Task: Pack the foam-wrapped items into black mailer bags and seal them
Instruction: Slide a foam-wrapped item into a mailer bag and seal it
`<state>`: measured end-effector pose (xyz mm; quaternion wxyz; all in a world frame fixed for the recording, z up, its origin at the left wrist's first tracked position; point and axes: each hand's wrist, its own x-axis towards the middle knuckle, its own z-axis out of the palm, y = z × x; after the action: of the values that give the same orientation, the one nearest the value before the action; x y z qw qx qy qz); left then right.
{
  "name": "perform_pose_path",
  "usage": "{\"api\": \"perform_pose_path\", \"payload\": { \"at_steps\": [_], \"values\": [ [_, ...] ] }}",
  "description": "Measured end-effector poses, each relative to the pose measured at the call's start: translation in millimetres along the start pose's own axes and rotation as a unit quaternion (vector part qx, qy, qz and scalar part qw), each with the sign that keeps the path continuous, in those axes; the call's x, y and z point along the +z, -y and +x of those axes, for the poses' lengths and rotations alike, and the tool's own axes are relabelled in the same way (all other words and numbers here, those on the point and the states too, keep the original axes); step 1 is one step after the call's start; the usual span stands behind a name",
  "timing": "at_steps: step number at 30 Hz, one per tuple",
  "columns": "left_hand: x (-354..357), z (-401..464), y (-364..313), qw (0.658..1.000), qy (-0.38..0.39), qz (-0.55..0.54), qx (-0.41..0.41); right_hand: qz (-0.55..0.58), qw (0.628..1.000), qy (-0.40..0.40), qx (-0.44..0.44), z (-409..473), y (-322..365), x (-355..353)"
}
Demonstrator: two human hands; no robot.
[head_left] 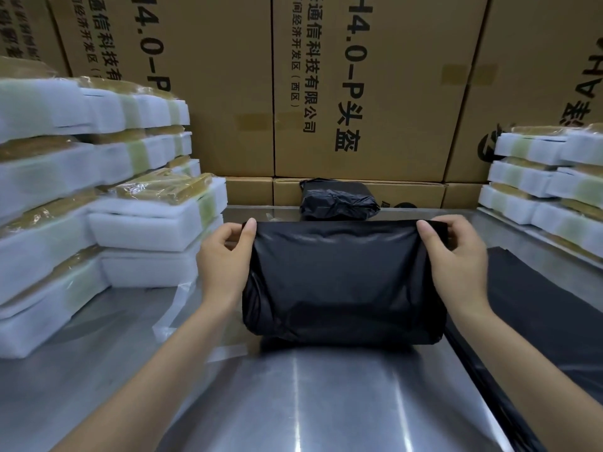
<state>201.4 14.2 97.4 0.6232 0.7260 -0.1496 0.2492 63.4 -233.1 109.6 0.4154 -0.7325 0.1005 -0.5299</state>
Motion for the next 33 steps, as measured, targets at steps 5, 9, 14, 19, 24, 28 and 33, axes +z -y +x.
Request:
{"api": "perform_pose_path", "payload": {
  "at_steps": [5, 9, 14, 19, 24, 28, 33],
  "values": [
    [18.4, 7.5, 24.1, 0.99, 0.005, 0.13, -0.059, -0.072, 0.985, 0.087, 0.127, 16.8, -29.2, 17.8],
    [32.1, 5.3, 38.5, 0.98, 0.028, 0.189, -0.058, -0.081, 0.947, 0.168, 0.26, 16.9, -45.9, 28.1],
    [45.8, -1.3, 43.9, 0.96, 0.094, 0.25, -0.083, -0.09, 0.91, 0.231, 0.332, 22.4, -52.0, 34.5],
    [59.3, -11.1, 40.7, 0.946, 0.15, 0.274, -0.083, -0.11, 0.885, 0.22, 0.396, 23.9, -61.3, 38.1],
    [63.6, -18.6, 32.6, 0.923, 0.199, 0.326, -0.042, -0.177, 0.866, 0.239, 0.402, 26.0, -63.0, 47.1],
    [65.6, -19.5, 27.2, 0.909, 0.269, 0.31, -0.064, -0.217, 0.857, 0.28, 0.375, 28.4, -59.1, 46.6],
    [67.8, -9.7, 28.8, 0.886, 0.343, 0.286, -0.127, -0.254, 0.84, 0.35, 0.328, 28.9, -54.9, 37.1]
  ]
}}
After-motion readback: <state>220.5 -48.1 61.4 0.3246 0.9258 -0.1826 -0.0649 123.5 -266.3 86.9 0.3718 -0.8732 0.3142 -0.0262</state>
